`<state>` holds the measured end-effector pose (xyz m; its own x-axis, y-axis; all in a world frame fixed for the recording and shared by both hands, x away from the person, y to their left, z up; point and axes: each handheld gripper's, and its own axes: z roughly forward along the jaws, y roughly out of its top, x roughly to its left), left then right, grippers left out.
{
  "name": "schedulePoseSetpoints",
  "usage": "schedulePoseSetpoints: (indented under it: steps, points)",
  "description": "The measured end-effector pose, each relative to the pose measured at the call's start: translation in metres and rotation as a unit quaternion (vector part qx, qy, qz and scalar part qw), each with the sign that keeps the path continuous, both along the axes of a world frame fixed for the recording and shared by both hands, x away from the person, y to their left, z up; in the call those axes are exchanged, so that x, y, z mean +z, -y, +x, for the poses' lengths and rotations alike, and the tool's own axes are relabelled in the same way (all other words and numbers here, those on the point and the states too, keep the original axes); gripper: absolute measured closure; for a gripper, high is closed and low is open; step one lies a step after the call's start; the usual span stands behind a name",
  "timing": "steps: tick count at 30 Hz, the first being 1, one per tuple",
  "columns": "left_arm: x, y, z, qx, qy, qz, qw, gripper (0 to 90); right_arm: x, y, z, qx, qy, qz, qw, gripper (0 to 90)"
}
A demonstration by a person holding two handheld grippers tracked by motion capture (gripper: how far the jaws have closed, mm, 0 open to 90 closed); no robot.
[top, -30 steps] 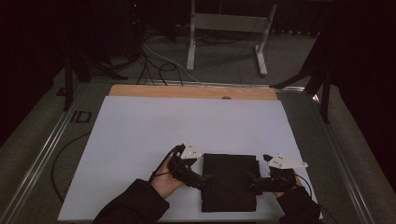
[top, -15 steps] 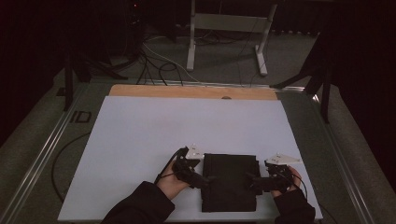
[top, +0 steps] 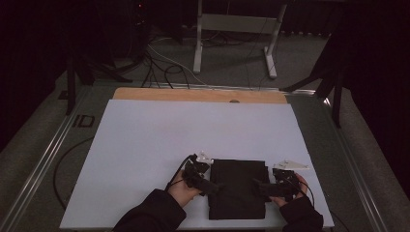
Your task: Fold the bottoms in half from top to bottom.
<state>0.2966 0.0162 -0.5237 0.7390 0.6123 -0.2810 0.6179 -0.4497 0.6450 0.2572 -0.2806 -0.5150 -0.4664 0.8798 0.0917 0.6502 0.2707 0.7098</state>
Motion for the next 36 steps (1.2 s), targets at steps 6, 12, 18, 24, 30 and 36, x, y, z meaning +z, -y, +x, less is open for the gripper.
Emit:
schedulePoseSetpoints:
  steps: [6,12,18,24,30,36]
  points:
    - [-0.001,-0.004,0.003,0.008,-0.007,-0.011,0.9999,4.2,-0.009,-0.001,0.002,-0.010,-0.010,-0.007,0.9999,9.1]
    - [-0.007,-0.003,0.002,-0.002,-0.023,-0.020,0.9995,15.8,-0.014,-0.003,0.003,-0.011,-0.015,-0.027,0.9995,9.3]
    - [-0.009,-0.003,0.000,0.010,-0.014,-0.019,0.9997,20.5,-0.017,-0.005,0.003,-0.007,-0.023,-0.036,0.9990,13.3]
    - [-0.009,0.002,0.000,0.015,-0.024,-0.027,0.9992,33.2,-0.016,-0.006,0.002,-0.004,-0.027,-0.037,0.9989,16.3]
    - [-0.009,0.007,-0.001,0.016,-0.022,-0.019,0.9995,41.7,-0.014,-0.008,0.001,0.005,-0.030,-0.036,0.9989,25.3]
    - [-0.010,0.012,-0.001,0.018,-0.027,-0.026,0.9992,51.4,-0.012,-0.010,0.000,0.019,-0.034,-0.028,0.9988,41.0]
